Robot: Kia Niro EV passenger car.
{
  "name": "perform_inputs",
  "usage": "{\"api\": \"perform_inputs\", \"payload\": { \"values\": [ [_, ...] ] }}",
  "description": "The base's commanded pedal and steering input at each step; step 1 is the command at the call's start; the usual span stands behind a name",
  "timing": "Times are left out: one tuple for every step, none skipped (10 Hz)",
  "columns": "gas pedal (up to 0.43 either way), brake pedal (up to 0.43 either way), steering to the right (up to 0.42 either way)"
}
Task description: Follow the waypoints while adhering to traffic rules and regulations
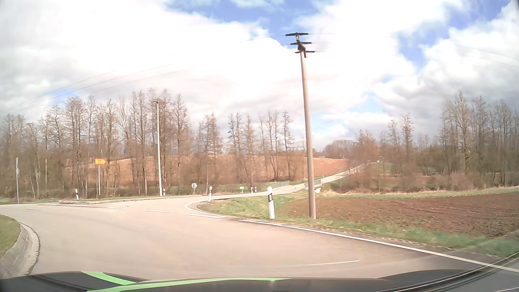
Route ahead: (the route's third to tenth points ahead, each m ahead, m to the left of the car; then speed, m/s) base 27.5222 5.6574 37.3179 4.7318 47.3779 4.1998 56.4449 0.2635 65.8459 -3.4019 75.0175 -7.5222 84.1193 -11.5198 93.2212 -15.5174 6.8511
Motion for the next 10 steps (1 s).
{"api": "perform_inputs", "payload": {
  "values": [
    [0.098,0.0,-0.259],
    [0.098,0.0,-0.25],
    [0.13,0.0,-0.24],
    [0.15,0.0,-0.232],
    [0.157,0.0,-0.224],
    [0.177,0.0,-0.208],
    [0.189,0.0,-0.191],
    [0.189,0.0,-0.16],
    [0.189,0.0,-0.127],
    [0.189,0.0,-0.09]
  ]
}}
